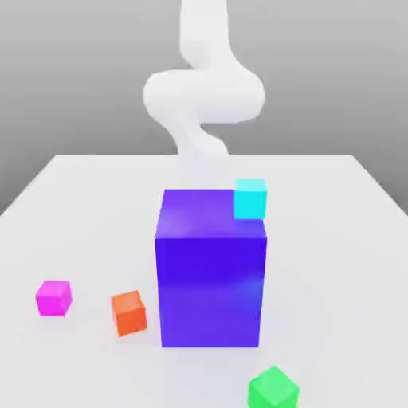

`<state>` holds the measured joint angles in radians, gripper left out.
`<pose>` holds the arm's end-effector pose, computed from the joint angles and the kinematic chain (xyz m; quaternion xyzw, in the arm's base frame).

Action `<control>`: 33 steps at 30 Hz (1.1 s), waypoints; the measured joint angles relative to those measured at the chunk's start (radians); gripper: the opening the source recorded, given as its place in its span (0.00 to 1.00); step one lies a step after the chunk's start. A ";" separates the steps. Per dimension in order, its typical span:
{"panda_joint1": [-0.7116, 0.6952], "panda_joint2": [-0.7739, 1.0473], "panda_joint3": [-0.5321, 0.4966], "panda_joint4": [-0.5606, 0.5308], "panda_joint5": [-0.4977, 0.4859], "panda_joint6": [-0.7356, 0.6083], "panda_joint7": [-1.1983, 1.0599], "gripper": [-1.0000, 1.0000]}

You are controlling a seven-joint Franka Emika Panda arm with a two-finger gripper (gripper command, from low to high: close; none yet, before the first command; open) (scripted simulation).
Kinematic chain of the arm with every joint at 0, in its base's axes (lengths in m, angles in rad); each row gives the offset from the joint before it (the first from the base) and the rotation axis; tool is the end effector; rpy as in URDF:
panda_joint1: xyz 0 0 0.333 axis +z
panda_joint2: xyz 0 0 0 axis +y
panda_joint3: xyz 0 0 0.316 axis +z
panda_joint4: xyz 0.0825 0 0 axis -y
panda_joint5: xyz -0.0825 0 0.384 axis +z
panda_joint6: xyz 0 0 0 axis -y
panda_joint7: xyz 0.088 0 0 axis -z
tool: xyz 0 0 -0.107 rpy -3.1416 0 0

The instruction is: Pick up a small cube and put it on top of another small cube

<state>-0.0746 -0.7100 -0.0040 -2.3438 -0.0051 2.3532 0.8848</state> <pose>0.3805 -0.0305 0.6621 -0.8300 0.4327 -0.3241 0.1372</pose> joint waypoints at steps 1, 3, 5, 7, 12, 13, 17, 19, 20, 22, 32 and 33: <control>-0.031 0.040 -0.004 -0.019 -0.004 0.024 0.039 0.50; -0.089 0.115 -0.012 -0.056 -0.012 0.068 0.113 0.50; -0.143 0.189 -0.022 -0.091 -0.019 0.111 0.184 0.50; -0.195 0.261 -0.035 -0.126 -0.027 0.154 0.255 0.50; -0.317 0.442 -0.078 -0.214 -0.038 0.261 0.426 0.50; -0.338 0.478 -0.089 -0.231 -0.038 0.283 0.459 0.50; -0.417 0.623 -0.143 -0.301 -0.024 0.369 0.579 0.50; -0.469 0.696 -0.167 -0.336 0.001 0.412 0.626 0.50; -0.490 0.733 -0.176 -0.354 0.020 0.433 0.646 0.50; -0.512 0.807 -0.180 -0.377 0.070 0.479 0.659 0.50; -0.599 1.024 -0.075 -0.345 0.181 0.648 0.592 0.00; -0.599 1.024 -0.075 -0.345 0.181 0.649 0.592 0.00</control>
<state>-0.6735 0.3139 -0.0787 -2.6891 0.1757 3.0021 1.4772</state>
